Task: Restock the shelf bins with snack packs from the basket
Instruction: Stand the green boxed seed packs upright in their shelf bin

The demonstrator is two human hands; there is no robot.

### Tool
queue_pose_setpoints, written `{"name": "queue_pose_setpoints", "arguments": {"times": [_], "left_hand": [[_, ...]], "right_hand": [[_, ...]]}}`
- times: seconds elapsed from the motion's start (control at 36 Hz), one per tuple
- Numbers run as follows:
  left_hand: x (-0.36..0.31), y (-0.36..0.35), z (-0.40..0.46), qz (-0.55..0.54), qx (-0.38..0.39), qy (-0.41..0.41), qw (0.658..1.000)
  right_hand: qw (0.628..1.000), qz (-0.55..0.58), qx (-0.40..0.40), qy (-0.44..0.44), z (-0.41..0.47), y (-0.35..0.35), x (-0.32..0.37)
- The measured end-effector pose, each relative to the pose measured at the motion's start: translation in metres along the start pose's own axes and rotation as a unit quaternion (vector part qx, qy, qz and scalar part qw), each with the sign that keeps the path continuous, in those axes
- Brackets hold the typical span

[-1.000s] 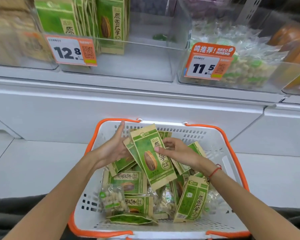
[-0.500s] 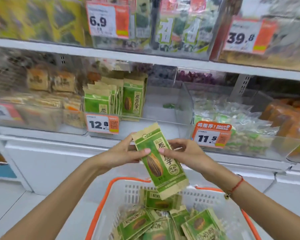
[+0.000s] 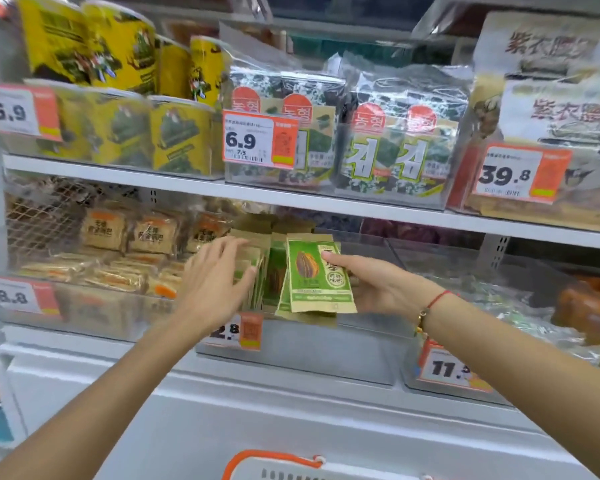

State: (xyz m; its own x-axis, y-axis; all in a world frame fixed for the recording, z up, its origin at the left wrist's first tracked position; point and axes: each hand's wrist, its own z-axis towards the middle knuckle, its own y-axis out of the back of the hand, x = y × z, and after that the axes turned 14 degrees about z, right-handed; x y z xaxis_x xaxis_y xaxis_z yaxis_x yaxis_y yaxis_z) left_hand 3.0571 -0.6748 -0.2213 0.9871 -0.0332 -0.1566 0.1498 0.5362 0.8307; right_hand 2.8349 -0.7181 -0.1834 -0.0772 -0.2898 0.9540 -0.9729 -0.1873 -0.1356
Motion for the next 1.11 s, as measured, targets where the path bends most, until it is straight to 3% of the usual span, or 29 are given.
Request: {"name": "queue_pose_setpoints", "arguments": {"times": [0.11,0.33,0.53,0.64,0.72,0.92,1.11], "left_hand": [[0.015,-0.016,0.003,0.095,0.003,-0.031,0.995],[0.018,-0.022,0.001,0.08,-0.02,-0.053,0.995],[0.021,-0.019,-0.001,0.077,-0.016,-0.065,0.995],[0.019,-0.02,-0.002,0.078,-0.015,-0.064,0.995],[0.018,-0.021,-0.003,0.069,-0.019,-0.064,0.995],[0.018,-0.021,-0.003,0.081,-0.02,-0.068,0.994],[0.017,-0.019,-0.002,0.086,-0.008,-0.062,0.994]], "right_hand": [[0.993,-0.037,-0.045,0.104,0.039,-0.005,-0.005],[0.958,-0.133,-0.12,0.225,0.082,-0.021,-0.042],[0.896,-0.389,-0.151,0.154,0.093,-0.02,-0.047],[0.893,-0.415,-0.127,0.121,0.093,-0.031,-0.046],[0.868,-0.466,-0.123,0.119,0.092,-0.039,-0.048],[0.862,-0.46,-0.162,0.136,0.087,-0.043,-0.042],[0.877,-0.44,-0.131,0.141,0.085,-0.038,-0.039]]}}
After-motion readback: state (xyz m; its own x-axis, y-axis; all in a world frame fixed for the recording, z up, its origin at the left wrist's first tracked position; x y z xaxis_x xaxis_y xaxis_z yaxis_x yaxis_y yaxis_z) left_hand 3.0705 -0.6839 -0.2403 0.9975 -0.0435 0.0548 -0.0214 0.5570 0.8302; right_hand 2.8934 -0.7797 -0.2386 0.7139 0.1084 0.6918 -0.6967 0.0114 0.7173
